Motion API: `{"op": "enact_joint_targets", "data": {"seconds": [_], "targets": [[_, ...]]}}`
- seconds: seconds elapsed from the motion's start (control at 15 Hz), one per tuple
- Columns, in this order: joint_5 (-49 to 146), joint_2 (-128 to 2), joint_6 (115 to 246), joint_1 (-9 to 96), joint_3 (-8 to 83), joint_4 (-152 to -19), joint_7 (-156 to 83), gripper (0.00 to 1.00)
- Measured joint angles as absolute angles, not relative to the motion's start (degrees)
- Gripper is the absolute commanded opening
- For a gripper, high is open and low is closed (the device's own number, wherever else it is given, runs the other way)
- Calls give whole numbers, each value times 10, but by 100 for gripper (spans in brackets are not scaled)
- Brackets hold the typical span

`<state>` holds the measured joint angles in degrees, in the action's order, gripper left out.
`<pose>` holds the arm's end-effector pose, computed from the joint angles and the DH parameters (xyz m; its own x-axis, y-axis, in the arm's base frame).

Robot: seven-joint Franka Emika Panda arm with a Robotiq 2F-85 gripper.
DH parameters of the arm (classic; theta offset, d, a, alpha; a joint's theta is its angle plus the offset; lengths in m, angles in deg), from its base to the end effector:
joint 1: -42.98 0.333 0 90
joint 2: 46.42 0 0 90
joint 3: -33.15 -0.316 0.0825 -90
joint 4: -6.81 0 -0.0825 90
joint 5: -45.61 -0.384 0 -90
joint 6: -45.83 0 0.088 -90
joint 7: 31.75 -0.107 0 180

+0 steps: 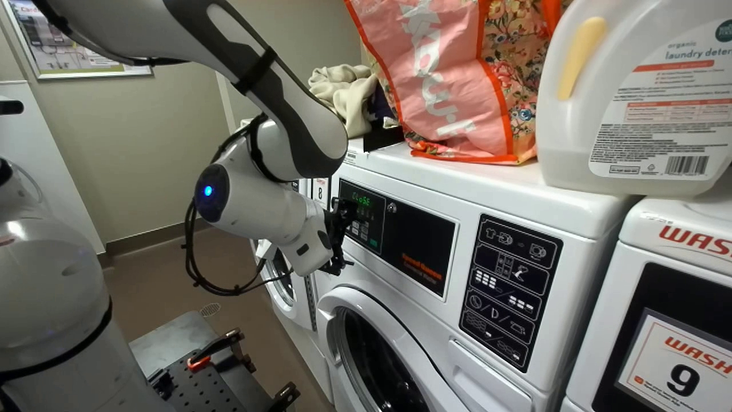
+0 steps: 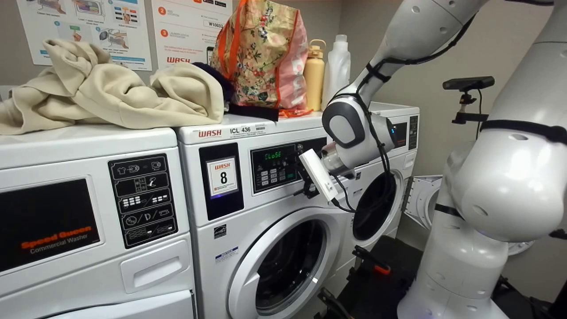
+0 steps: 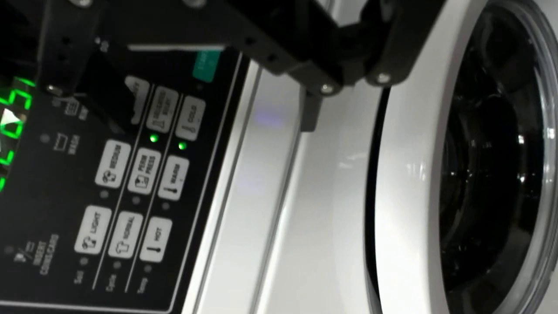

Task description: Press the central button on the button pad of the washing machine

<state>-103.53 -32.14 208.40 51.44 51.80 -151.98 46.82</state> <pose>0.3214 -0.0758 0.2583 0.1503 -0.9861 0.0709 -0.6091 -0.1489 -0.7790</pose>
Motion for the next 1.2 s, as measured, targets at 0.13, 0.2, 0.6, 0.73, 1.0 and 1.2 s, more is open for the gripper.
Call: {"op": "enact_joint_targets", "data": {"seconds": [0.13, 0.2, 0.6, 0.73, 1.0, 1.2], "targets": [[-1035, -316, 2083, 515, 527, -1520, 473, 49], [-1035, -313, 2082, 517, 529, -1520, 474, 42], [-1035, -299, 2070, 563, 569, -1520, 477, 0], [-1035, -296, 2069, 587, 586, -1520, 477, 0], [-1035, -294, 2067, 639, 621, -1520, 477, 0], [-1035, -292, 2067, 668, 643, -1520, 477, 0]]}}
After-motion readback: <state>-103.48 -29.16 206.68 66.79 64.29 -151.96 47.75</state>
